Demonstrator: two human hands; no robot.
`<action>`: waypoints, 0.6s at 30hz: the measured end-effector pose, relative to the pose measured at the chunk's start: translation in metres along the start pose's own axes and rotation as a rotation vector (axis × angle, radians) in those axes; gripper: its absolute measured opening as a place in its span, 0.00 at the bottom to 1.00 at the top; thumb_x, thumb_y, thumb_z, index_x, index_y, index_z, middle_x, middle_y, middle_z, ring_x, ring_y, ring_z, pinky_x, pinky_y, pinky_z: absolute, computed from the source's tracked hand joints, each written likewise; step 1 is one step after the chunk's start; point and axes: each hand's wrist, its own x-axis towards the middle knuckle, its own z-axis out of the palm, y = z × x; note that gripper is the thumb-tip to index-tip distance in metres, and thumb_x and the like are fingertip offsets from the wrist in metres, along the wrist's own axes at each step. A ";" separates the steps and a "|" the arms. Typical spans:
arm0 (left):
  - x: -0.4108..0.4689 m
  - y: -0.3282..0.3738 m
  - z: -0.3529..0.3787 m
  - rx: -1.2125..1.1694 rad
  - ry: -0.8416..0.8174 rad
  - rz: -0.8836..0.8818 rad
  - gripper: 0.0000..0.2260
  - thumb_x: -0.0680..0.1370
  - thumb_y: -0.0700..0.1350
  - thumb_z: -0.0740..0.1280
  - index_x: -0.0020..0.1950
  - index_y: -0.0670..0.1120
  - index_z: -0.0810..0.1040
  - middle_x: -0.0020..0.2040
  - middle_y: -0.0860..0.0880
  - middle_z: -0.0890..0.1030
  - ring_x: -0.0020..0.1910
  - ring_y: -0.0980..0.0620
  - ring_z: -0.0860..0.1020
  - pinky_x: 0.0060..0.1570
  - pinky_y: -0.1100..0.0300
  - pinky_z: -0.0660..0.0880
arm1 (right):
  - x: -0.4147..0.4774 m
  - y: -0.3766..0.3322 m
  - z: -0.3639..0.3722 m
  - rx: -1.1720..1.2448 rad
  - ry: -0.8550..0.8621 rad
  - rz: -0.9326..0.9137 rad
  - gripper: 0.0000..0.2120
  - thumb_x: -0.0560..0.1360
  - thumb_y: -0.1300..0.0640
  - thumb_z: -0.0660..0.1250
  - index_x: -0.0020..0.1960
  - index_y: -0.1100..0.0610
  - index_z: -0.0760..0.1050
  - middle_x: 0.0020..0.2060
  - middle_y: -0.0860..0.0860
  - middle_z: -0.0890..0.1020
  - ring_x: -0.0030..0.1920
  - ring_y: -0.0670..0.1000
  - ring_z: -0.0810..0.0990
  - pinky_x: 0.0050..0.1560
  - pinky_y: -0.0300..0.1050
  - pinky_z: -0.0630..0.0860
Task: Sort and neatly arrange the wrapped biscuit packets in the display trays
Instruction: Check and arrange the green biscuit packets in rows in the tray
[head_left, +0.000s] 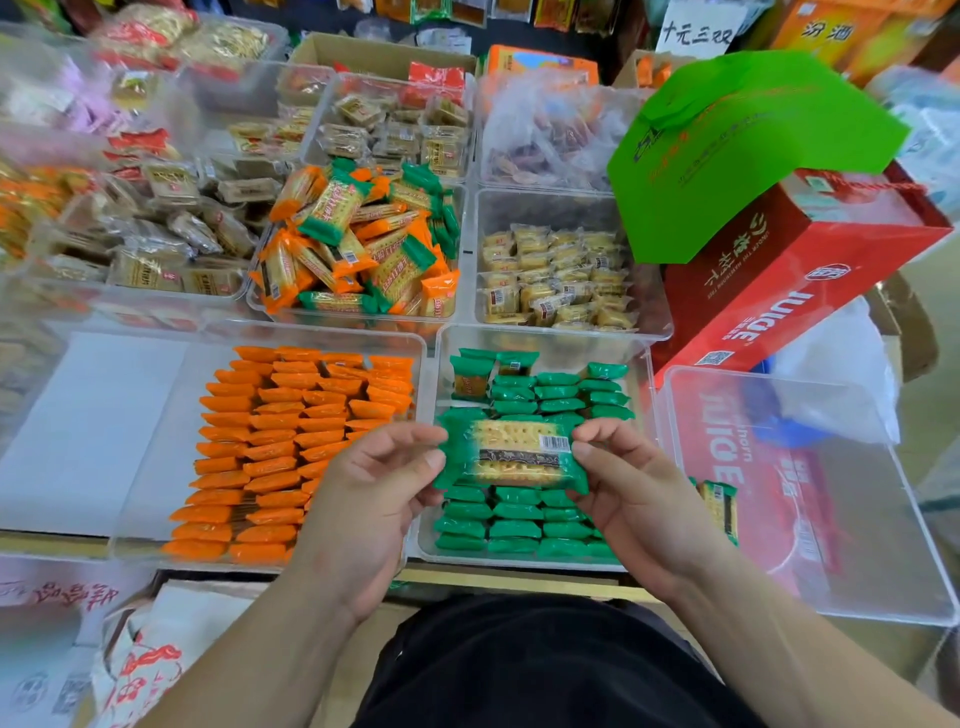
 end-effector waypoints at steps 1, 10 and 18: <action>0.000 0.000 0.001 -0.020 0.009 -0.002 0.12 0.78 0.32 0.65 0.47 0.46 0.86 0.51 0.42 0.85 0.50 0.44 0.80 0.47 0.53 0.77 | -0.001 -0.001 0.002 0.001 0.016 0.000 0.05 0.72 0.63 0.71 0.44 0.55 0.83 0.45 0.58 0.82 0.44 0.53 0.78 0.44 0.44 0.73; -0.001 0.011 -0.005 0.336 -0.041 0.164 0.06 0.76 0.35 0.71 0.47 0.45 0.86 0.41 0.52 0.86 0.43 0.59 0.83 0.42 0.67 0.78 | -0.002 -0.012 -0.003 -0.330 0.091 -0.056 0.11 0.76 0.66 0.69 0.40 0.56 0.86 0.35 0.55 0.83 0.36 0.49 0.75 0.38 0.42 0.69; 0.018 0.009 -0.003 -0.029 -0.068 -0.100 0.11 0.68 0.48 0.71 0.42 0.40 0.83 0.31 0.47 0.73 0.30 0.54 0.66 0.34 0.57 0.63 | 0.008 -0.006 0.002 -0.177 0.004 0.225 0.18 0.74 0.57 0.69 0.29 0.54 0.65 0.22 0.51 0.62 0.25 0.48 0.57 0.27 0.40 0.54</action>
